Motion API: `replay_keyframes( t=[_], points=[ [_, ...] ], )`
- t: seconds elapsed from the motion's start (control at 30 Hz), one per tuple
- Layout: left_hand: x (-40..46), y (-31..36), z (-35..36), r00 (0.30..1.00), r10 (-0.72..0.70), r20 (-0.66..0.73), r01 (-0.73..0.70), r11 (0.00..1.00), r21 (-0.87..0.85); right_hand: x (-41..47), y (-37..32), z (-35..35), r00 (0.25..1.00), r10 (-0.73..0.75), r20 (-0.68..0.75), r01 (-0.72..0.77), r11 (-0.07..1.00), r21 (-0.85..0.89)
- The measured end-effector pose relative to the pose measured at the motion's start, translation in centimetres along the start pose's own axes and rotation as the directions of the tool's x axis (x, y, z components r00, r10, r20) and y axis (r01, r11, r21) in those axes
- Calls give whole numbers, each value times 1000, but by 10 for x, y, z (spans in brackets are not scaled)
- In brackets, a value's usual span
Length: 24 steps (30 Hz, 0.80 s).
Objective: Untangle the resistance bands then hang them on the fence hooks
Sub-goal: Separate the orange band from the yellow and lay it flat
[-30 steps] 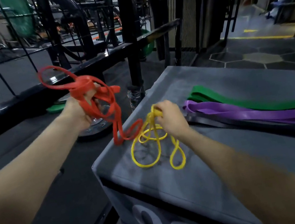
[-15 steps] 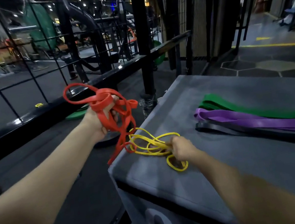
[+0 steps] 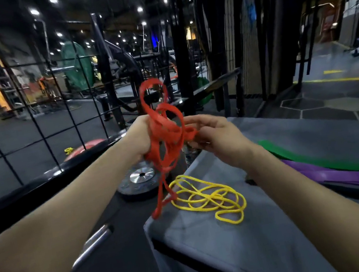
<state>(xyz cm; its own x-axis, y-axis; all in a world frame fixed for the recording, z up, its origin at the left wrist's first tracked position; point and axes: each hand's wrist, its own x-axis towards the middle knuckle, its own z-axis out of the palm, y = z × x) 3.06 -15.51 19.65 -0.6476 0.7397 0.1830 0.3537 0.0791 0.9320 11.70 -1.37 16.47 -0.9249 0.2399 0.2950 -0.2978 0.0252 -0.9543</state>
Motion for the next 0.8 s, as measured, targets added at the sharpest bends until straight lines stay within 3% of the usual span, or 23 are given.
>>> replay_keyframes(
  t=[0.03,0.1,0.2,0.33,0.43,0.47,0.5,0.57,0.6,0.7,0.8],
  points=[
    [-1,3,-2,1000,13,-23,-11,997,78,-1,-4,-1,1000,18,4,-18,1000,-2],
    [-7,19,-8,992,71,-107,-9,869,495,-5,-12,-4,998,55,-39,-57,996,-65],
    [-14,30,-10,1000,25,6,-21,663,748,-15,-22,-7,992,114,-49,-120,983,-136],
    [-27,55,-10,998,44,41,-60,636,769,-26,-37,-6,992,115,-52,-125,952,-280],
    [-37,70,-11,994,106,-4,-70,687,723,-28,-49,-3,991,-83,-106,-10,738,-675],
    [-39,74,-12,993,119,-20,-69,692,718,-28,-54,0,977,-176,-119,25,652,-758],
    [-42,78,-11,990,135,-32,-70,683,727,-30,-60,5,957,-257,-132,63,634,-771],
    [-45,81,-11,982,181,-49,-93,698,710,-33,-73,16,944,-320,-86,192,741,-644],
    [-46,82,-10,977,205,-52,-112,711,694,-35,-78,22,960,-282,-5,235,812,-534],
    [-50,86,-6,962,271,-38,-183,740,647,-37,-78,31,969,-83,232,166,916,-365],
    [-56,88,-10,975,221,-5,-178,799,574,-39,-77,25,972,-56,226,136,925,-356]
  ],
)
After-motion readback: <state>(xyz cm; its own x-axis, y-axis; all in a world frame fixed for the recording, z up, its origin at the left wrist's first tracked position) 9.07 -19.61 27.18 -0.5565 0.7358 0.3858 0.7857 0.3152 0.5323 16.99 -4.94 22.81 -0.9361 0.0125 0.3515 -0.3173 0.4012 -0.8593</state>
